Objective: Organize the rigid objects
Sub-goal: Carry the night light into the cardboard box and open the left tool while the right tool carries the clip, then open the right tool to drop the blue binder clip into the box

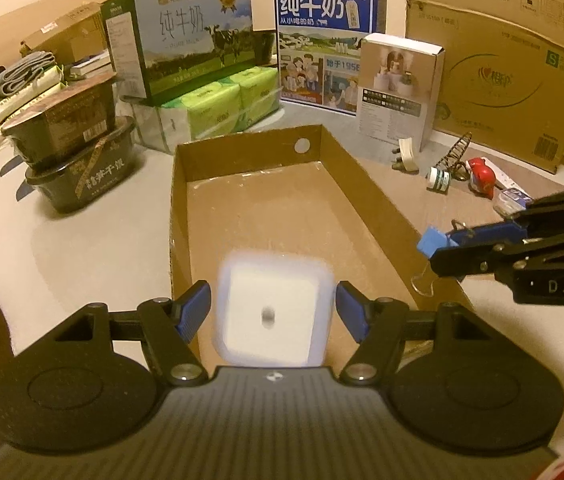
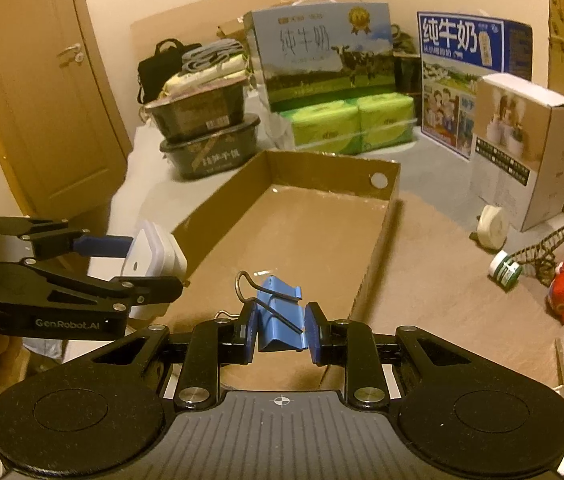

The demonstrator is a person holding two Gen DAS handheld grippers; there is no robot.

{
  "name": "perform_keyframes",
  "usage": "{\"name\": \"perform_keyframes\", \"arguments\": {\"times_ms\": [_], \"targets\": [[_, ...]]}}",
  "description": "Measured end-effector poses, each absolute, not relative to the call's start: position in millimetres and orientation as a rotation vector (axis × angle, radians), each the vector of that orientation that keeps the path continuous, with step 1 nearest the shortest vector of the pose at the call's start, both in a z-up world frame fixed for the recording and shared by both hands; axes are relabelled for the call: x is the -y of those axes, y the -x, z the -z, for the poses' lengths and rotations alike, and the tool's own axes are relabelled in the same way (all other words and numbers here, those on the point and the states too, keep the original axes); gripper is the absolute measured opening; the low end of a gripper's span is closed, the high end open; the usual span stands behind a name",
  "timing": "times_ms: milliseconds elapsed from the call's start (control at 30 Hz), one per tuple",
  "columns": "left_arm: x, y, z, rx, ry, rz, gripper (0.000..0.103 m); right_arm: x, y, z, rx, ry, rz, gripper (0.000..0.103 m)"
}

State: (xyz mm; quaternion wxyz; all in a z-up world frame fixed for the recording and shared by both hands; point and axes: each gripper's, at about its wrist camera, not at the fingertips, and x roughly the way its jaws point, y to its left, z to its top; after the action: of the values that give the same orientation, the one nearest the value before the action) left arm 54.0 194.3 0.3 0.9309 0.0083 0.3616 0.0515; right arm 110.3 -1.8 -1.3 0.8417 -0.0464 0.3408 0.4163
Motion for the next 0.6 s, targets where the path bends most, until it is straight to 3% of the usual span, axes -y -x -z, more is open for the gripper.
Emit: {"name": "perform_keyframes", "arguments": {"times_ms": [600], "targets": [[-195.2, -44.5, -3.7, -0.721, -0.002, -0.125, 0.067, -2.7, -114.6, 5.2, -0.719, 0.094, -0.884, 0.026]]}}
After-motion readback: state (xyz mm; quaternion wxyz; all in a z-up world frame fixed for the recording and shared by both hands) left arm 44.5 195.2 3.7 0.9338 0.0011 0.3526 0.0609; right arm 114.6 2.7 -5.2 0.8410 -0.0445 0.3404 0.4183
